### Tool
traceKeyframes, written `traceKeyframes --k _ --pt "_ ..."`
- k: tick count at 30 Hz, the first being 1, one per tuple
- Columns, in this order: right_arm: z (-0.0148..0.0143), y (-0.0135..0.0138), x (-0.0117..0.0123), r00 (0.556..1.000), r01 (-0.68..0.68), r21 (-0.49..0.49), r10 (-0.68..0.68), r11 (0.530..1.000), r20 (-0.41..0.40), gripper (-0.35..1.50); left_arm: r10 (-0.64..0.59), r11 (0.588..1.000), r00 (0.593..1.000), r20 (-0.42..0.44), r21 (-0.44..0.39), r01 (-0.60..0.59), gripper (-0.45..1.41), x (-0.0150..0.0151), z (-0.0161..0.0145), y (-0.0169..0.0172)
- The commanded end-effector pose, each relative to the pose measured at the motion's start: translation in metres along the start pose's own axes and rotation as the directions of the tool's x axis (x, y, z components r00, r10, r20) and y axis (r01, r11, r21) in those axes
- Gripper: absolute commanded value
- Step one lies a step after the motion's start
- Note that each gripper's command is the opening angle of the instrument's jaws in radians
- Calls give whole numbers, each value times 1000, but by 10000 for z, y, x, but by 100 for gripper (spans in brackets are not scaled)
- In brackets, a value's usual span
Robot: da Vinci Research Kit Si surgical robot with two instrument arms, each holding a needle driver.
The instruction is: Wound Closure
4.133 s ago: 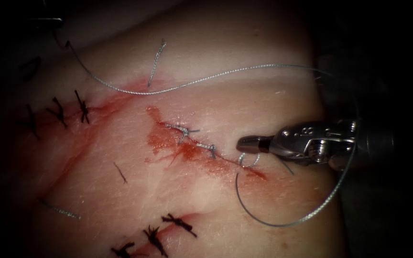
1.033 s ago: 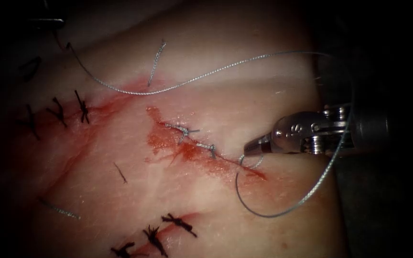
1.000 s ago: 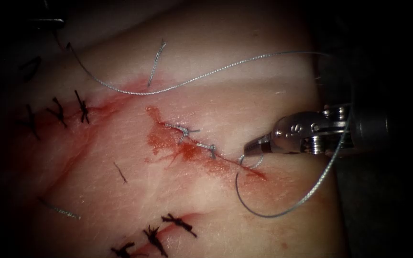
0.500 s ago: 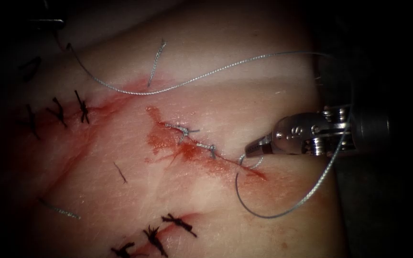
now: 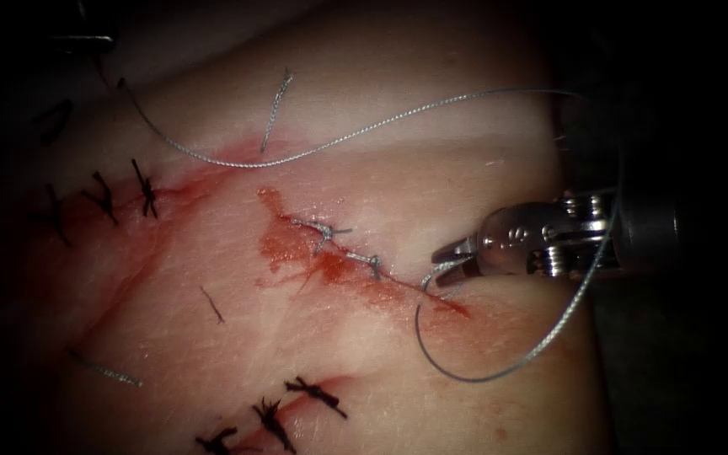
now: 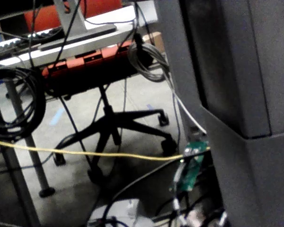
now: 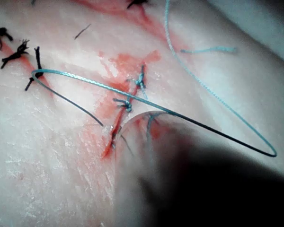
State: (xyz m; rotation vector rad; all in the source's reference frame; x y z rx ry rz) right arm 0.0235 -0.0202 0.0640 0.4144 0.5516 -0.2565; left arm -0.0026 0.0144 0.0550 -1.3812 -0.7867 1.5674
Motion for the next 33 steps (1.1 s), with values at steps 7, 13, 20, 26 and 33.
traceKeyframes --k 7,13,20,26,33 --pt "7 2 7 1000 7 2 -7 1000 -2 27 -1 1000 1000 0 0 1 -45 -3 6 -3" --pt "10 1 6 1000 10 1 -10 1000 2 -20 -6 1000 1000 1 -4 6 -45 -4 6 -3" --pt "8 2 8 1000 6 3 -6 1000 4 -35 -12 1000 1000 2 -5 12 -45 -4 6 -3" --pt "-2 15 23 1000 -9 8 9 1000 -9 -35 -12 1000 1000 2 -5 12 -45 -4 7 -3" --pt "-6 21 45 996 -5 -76 -2 997 -93 -35 -12 1000 1000 3 -6 12 -45 -4 7 -2"
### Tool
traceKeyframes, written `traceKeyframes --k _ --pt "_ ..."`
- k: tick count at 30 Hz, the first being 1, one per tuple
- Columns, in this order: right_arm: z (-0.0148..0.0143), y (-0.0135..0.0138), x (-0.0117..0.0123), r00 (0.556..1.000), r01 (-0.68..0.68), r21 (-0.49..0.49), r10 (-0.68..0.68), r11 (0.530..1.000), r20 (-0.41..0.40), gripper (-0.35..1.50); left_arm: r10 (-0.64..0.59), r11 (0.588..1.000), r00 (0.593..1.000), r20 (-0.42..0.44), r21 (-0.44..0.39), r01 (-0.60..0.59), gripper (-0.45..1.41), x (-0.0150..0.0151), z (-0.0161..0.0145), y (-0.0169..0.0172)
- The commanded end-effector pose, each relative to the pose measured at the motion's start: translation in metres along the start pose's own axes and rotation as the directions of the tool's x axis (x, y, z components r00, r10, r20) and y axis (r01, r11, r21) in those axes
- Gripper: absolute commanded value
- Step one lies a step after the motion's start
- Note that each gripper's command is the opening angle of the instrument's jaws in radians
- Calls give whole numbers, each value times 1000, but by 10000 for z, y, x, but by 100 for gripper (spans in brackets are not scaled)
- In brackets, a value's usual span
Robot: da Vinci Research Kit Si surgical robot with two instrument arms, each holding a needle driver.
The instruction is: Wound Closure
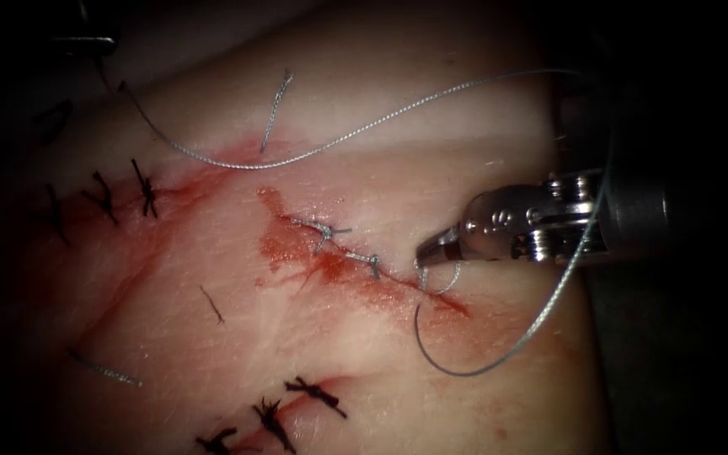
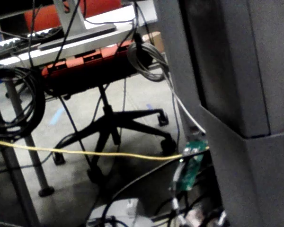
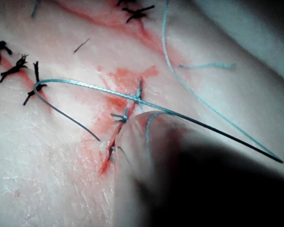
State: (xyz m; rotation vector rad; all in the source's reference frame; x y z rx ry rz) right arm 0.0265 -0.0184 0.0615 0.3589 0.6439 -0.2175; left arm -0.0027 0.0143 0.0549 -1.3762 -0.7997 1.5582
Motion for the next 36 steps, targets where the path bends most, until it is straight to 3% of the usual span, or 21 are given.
traceKeyframes --k 1,17,22,29,36 --pt "9 3 10 1000 -2 -9 2 1000 -21 -35 1 1000 1000 1 -1 -1 -45 -3 6 -4" --pt "2 14 10 999 -25 -90 20 996 -47 -35 1 1000 1000 2 -4 -1 -45 -4 6 -4" --pt "2 15 10 994 98 -86 -102 991 -39 -35 1 1000 1000 2 -4 -1 -45 -4 6 -3" --pt "-3 22 18 922 387 36 -387 921 -3 -35 1 1000 1000 3 -5 -1 -45 -4 7 -3" --pt "-6 26 22 830 552 108 -558 827 33 -35 1 1000 1000 3 -6 -1 -45 -4 8 -2"
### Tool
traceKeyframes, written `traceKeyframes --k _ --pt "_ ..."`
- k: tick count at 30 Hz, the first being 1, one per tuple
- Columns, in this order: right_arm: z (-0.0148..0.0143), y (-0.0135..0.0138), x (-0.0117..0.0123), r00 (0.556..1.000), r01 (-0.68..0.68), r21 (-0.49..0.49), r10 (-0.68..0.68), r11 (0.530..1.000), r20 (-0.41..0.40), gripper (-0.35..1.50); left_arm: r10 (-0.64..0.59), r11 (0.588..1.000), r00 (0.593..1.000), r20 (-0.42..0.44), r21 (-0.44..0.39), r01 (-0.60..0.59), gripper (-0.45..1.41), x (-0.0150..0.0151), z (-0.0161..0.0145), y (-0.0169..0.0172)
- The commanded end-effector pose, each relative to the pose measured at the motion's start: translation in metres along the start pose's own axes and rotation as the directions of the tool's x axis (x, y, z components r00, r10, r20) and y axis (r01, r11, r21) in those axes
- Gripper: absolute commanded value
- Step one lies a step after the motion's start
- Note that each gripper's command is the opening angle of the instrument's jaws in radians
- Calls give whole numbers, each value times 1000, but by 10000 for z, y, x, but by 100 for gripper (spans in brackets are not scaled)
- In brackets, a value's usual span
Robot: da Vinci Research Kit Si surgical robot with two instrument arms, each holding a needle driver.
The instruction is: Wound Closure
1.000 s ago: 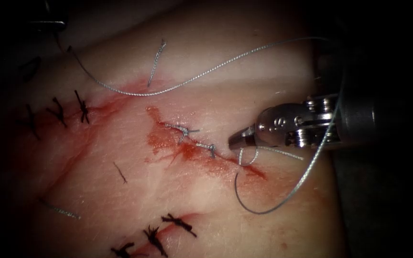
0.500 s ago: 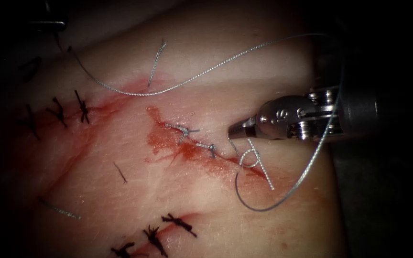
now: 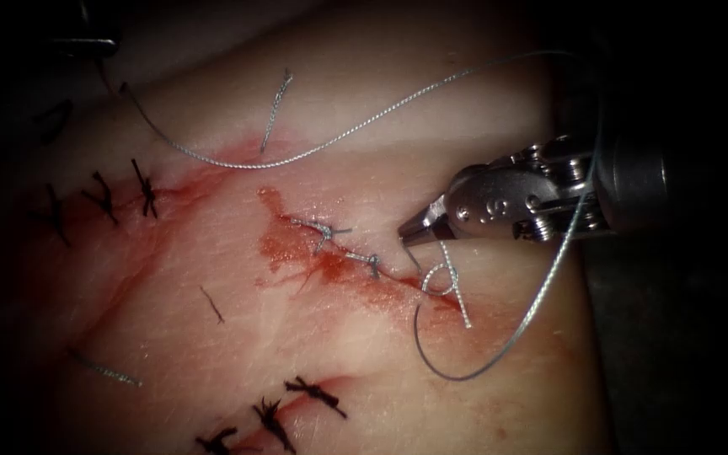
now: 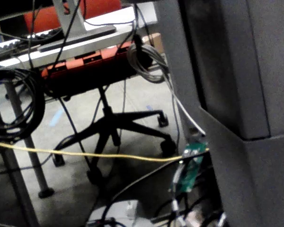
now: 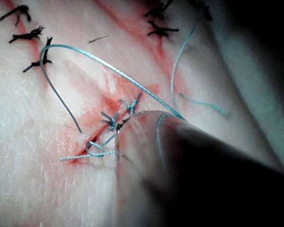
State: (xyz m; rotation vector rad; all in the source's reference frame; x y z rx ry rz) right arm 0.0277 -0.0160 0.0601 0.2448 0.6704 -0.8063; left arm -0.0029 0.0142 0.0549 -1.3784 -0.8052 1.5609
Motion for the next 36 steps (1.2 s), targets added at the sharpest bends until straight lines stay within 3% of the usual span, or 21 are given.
traceKeyframes --k 1,10,16,19,21,22,23,25,27,31,34,36 --pt "6 7 3 999 35 23 -35 999 7 -35 0 1000 1000 0 -1 0 -45 -3 6 -4" --pt "4 11 6 967 249 160 -253 955 3 -35 -5 1000 1000 2 -4 5 -45 -3 7 -3" --pt "6 14 16 891 448 212 -454 869 -21 -35 -5 1000 1000 3 -6 5 -45 -4 7 -3" --pt "8 17 21 881 467 212 -472 858 -30 -32 -5 1000 1000 3 -6 5 -45 -4 7 -3" --pt "8 17 20 933 348 208 -360 914 18 19 -5 1000 1000 4 -7 5 -45 -4 7 -3" --pt "8 17 18 960 256 182 -272 949 68 63 -5 1000 1000 4 -7 5 -45 -4 7 -3" --pt "8 17 16 973 186 154 -204 970 111 84 -5 1000 1000 4 -7 5 -45 -4 7 -3" --pt "5 13 10 977 45 61 -56 997 207 108 -5 1000 1000 4 -7 5 -45 -4 7 -3" --pt "2 7 3 968 -43 1 41 999 247 115 -5 1000 1000 4 -8 5 -45 -4 7 -3" --pt "-7 -14 -11 951 -196 -55 203 979 233 73 -4 1000 1000 4 -8 4 -45 -4 7 -3" --pt "-12 -29 -20 906 -382 -132 399 915 140 66 -10 1000 1000 4 -8 10 -45 -4 7 -3" --pt "-13 -41 -23 816 -570 -178 579 802 -3 66 -10 1000 1000 5 -9 10 -45 -4 7 -3"
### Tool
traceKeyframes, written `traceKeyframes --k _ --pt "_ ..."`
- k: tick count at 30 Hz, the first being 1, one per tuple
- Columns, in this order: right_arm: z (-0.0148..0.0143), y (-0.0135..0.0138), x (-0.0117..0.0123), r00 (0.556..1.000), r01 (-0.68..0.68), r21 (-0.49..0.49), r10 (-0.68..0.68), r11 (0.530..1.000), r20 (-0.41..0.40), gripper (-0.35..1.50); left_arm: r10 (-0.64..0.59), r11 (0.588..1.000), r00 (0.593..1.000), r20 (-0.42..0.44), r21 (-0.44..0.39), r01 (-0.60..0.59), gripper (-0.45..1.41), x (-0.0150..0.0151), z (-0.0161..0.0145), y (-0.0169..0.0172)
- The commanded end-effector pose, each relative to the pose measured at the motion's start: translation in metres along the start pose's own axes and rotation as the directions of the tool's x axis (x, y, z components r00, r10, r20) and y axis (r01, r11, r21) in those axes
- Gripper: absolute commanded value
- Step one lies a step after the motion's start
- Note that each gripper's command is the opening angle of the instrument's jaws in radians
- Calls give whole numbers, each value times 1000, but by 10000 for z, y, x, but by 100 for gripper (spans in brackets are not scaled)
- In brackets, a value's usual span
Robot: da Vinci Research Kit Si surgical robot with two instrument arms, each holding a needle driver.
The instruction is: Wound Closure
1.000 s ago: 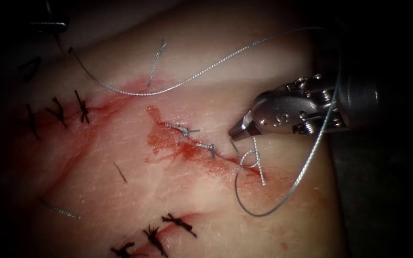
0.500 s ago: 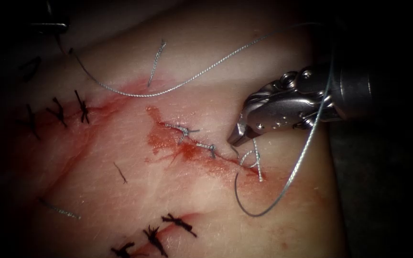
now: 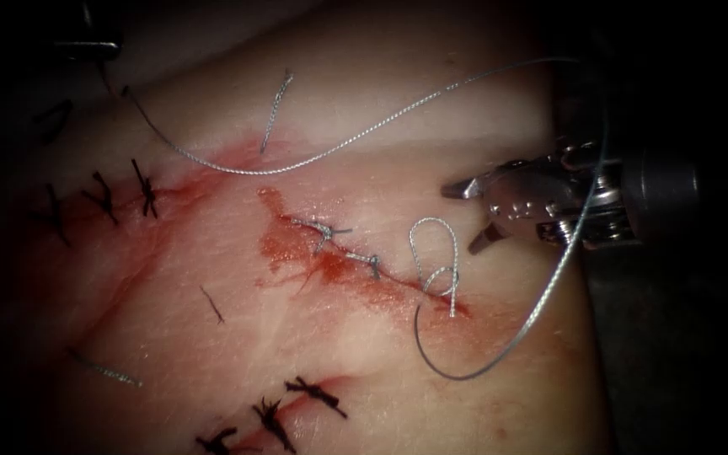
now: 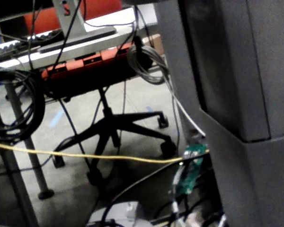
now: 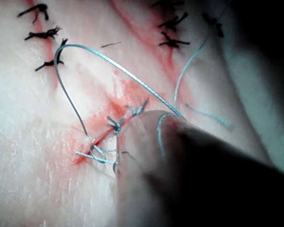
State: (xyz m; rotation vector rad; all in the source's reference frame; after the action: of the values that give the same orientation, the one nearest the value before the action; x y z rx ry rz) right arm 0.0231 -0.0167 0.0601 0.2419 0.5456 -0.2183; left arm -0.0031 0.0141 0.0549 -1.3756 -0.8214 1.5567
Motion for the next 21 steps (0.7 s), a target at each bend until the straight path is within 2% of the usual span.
traceKeyframes --k 1,3,4,6,8,9,10,11,14,17,21 --pt "6 -5 -7 985 -154 -7 153 988 -85 71 -1 1000 1000 -1 0 1 -45 -3 6 -4" --pt "7 -16 -12 891 -404 24 399 914 -218 68 -1 1000 1000 -1 0 1 -45 -3 6 -4" --pt "8 -22 -13 816 -521 47 514 852 -264 76 -1 1000 1000 -1 0 1 -45 -3 6 -4" --pt "13 -35 -11 635 -708 98 691 700 -346 79 0 1000 1000 -1 0 0 -45 -4 6 -4" --pt "17 -44 -8 449 -832 166 818 529 -359 91 0 1000 1000 -1 -1 0 -45 -4 7 -4" --pt "18 -48 -6 380 -865 187 850 466 -365 91 0 1000 1000 0 -1 0 -45 -4 7 -4" --pt "19 -51 -4 350 -879 189 862 438 -366 93 0 1000 1000 0 -1 0 -45 -4 7 -4" --pt "20 -53 -3 285 -907 197 885 373 -367 88 0 1000 1000 0 -1 0 -45 -4 7 -3" --pt "21 -50 -6 179 -937 221 916 269 -358 84 0 1000 1000 0 -2 0 -45 -4 8 -3" --pt "24 -46 -11 131 -950 217 920 223 -370 83 0 1000 1000 0 -2 0 -45 -4 8 -3" --pt "27 -45 -17 106 -958 207 916 198 -387 89 0 1000 1000 1 -3 0 -45 -4 8 -3"
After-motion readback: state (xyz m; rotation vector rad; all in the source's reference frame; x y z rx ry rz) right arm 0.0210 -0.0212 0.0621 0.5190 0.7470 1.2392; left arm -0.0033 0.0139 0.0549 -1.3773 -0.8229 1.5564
